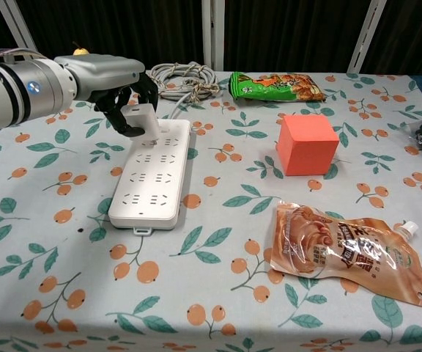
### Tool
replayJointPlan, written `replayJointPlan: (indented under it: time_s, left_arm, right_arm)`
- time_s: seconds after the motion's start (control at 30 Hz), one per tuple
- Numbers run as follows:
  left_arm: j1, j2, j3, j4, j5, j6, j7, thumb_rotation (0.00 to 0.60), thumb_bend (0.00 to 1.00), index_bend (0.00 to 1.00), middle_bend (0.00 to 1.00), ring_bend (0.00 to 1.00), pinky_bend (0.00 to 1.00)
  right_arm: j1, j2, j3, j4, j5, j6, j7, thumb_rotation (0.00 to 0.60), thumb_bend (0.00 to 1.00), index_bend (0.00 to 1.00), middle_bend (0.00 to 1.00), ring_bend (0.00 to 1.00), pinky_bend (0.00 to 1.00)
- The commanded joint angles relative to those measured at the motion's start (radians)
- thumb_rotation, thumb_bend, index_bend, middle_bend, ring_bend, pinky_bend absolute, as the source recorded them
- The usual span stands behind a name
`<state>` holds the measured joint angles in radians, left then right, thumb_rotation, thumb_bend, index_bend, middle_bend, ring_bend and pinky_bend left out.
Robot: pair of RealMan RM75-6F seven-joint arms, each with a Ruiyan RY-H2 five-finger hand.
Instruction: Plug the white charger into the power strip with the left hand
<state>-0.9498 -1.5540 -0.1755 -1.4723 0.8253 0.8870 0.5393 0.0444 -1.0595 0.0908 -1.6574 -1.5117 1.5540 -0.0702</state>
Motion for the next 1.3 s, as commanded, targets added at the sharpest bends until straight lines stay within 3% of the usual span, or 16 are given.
replayJointPlan:
  time_s: [0.03, 1.3]
  left_arm:
    - [-0.002, 0.004, 0.003, -0.004, 0.000, 0.001, 0.002, 0.600, 0.42, 0.70, 0.79, 0.64, 0.73]
    - [-0.025, -0.004, 0.036, 0.004, -0.025, 0.012, 0.043, 0.600, 0.43, 0.72, 0.80, 0.64, 0.73]
  right_arm:
    - [-0.001, 0.000, -0.001, 0.000, 0.000, 0.001, 0.000, 0.600, 0.15, 0.00, 0.12, 0.00, 0.01]
    - [-0.011, -0.003, 0.000, 0.000, 0.000, 0.014, 0.001, 0.600, 0.15, 0.00, 0.12, 0.00, 0.01]
